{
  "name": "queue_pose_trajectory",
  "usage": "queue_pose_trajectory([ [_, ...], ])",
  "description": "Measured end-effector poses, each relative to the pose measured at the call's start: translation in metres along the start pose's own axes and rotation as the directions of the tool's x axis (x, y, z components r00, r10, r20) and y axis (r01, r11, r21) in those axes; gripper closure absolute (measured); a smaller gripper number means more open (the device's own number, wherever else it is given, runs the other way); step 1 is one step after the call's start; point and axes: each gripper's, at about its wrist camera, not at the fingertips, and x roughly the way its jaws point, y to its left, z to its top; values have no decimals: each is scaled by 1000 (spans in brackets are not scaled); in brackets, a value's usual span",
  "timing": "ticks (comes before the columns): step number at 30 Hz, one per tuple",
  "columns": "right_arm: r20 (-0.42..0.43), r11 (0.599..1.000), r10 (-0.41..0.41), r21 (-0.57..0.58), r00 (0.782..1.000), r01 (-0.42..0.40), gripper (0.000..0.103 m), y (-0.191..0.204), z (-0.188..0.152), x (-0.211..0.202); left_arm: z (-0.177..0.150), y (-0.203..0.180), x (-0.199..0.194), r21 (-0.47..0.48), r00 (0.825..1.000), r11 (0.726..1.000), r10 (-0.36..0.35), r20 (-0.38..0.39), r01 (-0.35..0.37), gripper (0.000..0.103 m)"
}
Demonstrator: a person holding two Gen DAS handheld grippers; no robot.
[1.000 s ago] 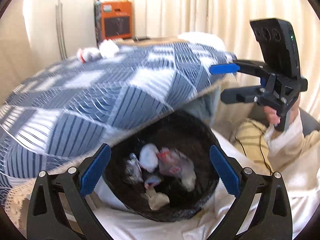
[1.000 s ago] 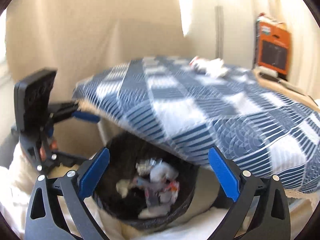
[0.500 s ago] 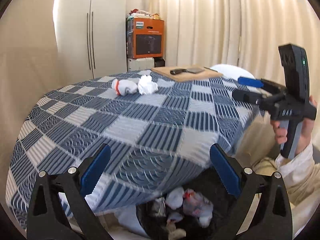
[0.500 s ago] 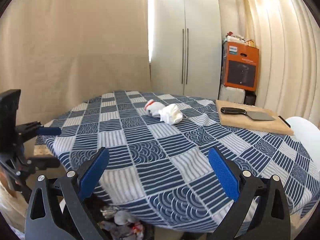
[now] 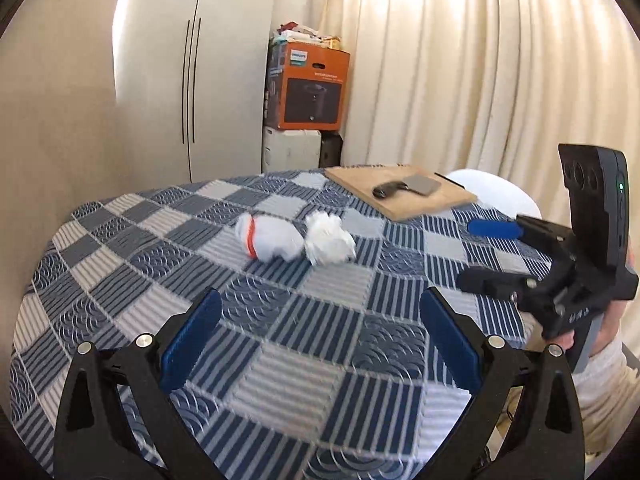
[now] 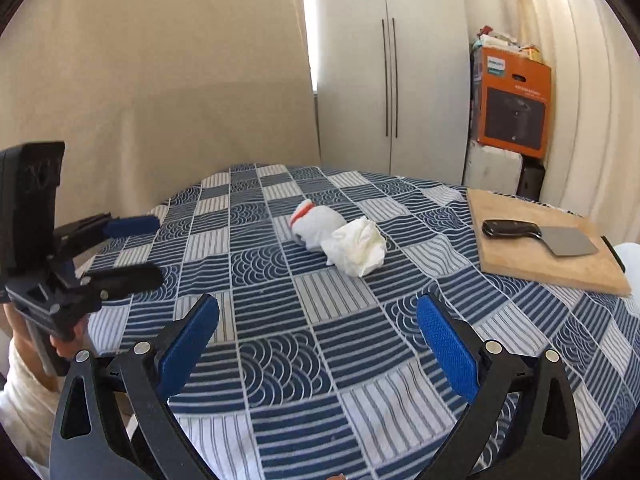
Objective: Collect trash
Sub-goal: 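Grasp the white tissue with the right gripper while the left grasps the white sock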
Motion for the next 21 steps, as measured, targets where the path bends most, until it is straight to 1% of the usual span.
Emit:
queue_pose_trajectory([
  [2,-31,1000,28,14,999,-28,8,-8,10,17,12,12,18,-15,998,999,-50,-23,50,6],
  [3,-42,1000,25,15,999,-24,8,-11,14,26,17,18,27,-29,998,998,-50,-37,49,6],
  [5,-70,1000,4,16,998,-3,8,-19,20,43,26,29,45,-43,998,999,-22,-55,20,6],
  [8,-123,999,20,39,992,-16,8,-34,30,71,37,45,71,-63,996,998,5,-87,-10,6],
  [10,-151,1000,10,27,988,-6,8,-39,35,86,44,53,87,-60,994,997,40,-103,-46,6],
  [12,-177,1000,2,13,984,0,8,-43,38,101,48,59,99,-59,991,996,59,-121,-67,6],
  [17,-232,997,73,2,970,-75,8,-51,46,130,59,68,132,-57,981,993,90,-172,-101,6],
  [21,-256,994,99,-9,961,-105,8,-57,45,152,57,73,153,-74,976,994,66,-208,-83,6],
])
